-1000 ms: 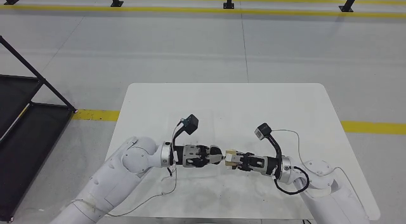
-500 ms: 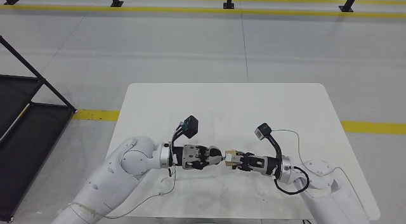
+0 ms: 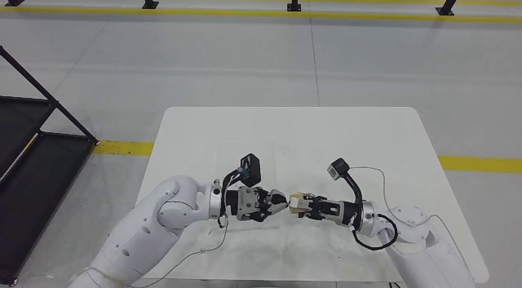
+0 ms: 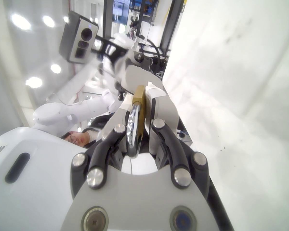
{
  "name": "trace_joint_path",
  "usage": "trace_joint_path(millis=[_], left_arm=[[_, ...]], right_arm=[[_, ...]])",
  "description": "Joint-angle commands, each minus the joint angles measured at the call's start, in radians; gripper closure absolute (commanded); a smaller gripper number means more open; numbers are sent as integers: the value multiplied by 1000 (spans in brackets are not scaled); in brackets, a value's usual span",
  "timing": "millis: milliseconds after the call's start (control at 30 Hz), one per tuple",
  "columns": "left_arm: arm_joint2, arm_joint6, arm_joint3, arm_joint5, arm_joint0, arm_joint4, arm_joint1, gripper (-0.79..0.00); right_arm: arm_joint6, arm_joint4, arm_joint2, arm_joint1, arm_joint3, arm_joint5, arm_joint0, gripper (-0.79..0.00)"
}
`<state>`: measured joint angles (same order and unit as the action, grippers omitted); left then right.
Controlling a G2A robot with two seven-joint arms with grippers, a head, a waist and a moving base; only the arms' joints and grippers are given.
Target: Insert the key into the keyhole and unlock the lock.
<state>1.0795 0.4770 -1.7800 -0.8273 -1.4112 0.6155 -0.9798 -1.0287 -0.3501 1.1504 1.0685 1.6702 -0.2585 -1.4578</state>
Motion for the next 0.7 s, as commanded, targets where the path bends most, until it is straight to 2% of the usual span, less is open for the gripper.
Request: trace_joint_path(millis=[0,667], left_arm=[[8,-33,-14,5,-9,56,0,0],[38,-281,-135,35,-84,557,8,0]], right_arm=[[0,0,0,0,0,0,0,0],[0,0,0,0,0,0,0,0]])
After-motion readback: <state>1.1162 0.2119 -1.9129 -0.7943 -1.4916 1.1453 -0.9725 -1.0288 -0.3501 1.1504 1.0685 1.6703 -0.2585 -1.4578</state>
